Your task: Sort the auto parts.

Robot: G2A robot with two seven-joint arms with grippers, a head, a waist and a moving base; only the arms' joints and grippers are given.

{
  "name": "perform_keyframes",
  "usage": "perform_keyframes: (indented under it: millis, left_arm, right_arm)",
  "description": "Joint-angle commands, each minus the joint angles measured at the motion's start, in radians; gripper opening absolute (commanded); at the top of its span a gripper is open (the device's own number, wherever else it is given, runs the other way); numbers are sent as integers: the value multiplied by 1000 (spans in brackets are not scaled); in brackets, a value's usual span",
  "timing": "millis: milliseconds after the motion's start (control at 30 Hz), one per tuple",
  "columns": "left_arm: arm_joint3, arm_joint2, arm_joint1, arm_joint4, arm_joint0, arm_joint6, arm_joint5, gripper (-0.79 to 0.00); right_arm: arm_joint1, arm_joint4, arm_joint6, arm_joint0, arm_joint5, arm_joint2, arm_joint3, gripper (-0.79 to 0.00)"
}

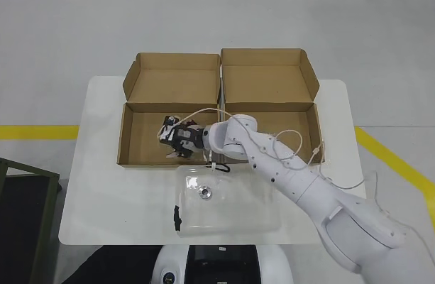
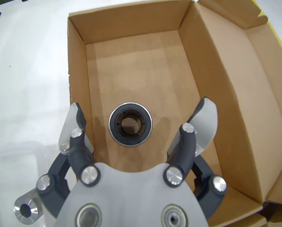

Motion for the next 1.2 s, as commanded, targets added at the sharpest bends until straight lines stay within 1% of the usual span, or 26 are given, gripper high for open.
perform_keyframes:
  millis: [0,167,367,467,533,667,800,1000,1167]
  left_arm:
    - [0,0,0,0,0,0,0,0]
    - [0,0,0,0,0,0,0,0]
    - [0,0,0,0,0,0,0,0]
    - [0,0,0,0,0,0,0,0]
    - [0,0,0,0,0,0,0,0]
    - [0,0,0,0,0,0,0,0]
    - [0,0,0,0,0,0,0,0]
    - [0,0,0,0,0,0,0,0]
    - [0,0,0,0,0,0,0,0]
  right_arm:
    - [18,-10,23,-20,-14,30,-72,0]
    - [75,-45,108,-115,-56,112,-282,0]
    - [152,-111,217,-290,-128,231,-520,0]
    - [184,-141,230,-386,-164,285,-613,0]
    - [202,-168,214,-439,-207,317,-663,0]
    - [231,-225,202,-521,-286,358,-725,0]
    - [249,-254,203,-571,-334,381,-758,0]
    - [264,-288,191,-603,-381,391,-771,0]
    - [271,-327,177,-616,-399,380,-764,0]
